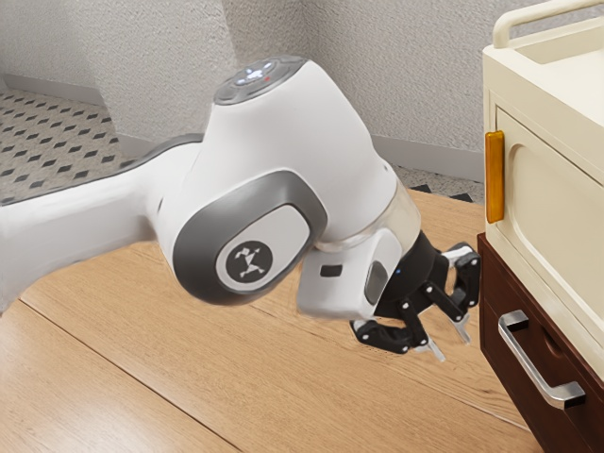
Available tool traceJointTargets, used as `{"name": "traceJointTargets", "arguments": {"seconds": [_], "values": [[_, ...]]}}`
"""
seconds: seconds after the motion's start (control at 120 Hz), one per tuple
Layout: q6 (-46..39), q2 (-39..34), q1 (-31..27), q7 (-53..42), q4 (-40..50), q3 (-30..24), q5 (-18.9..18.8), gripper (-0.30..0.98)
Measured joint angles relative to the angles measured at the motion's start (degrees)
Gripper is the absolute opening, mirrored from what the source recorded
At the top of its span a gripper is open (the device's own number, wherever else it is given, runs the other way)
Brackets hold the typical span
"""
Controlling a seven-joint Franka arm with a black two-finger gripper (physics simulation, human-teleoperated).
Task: Pull the drawer handle with one arm to open the drawer
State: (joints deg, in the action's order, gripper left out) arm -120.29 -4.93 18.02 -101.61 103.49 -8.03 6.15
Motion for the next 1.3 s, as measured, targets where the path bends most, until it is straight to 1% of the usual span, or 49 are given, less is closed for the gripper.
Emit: {"name": "traceJointTargets", "arguments": {"seconds": [0.133, 0.3, 0.617, 0.8, 1.05, 1.3], "values": [[-1.13, 2.14, -0.23, -1.17, -1.69, -0.42, 0.26, 0.08], [-2.32, 4.16, -0.10, -2.32, -3.09, -1.13, 0.95, 0.08], [-4.52, 5.37, 0.88, -3.81, -3.14, -1.70, 1.97, 0.18], [-5.99, 6.47, 0.77, -4.36, -3.11, -2.68, 2.15, 0.19], [-7.28, 7.29, 0.77, -4.88, -2.88, -2.82, 2.42, 0.17], [-7.75, 8.23, -0.43, -5.08, -2.41, -2.86, 2.48, 0.03]]}}
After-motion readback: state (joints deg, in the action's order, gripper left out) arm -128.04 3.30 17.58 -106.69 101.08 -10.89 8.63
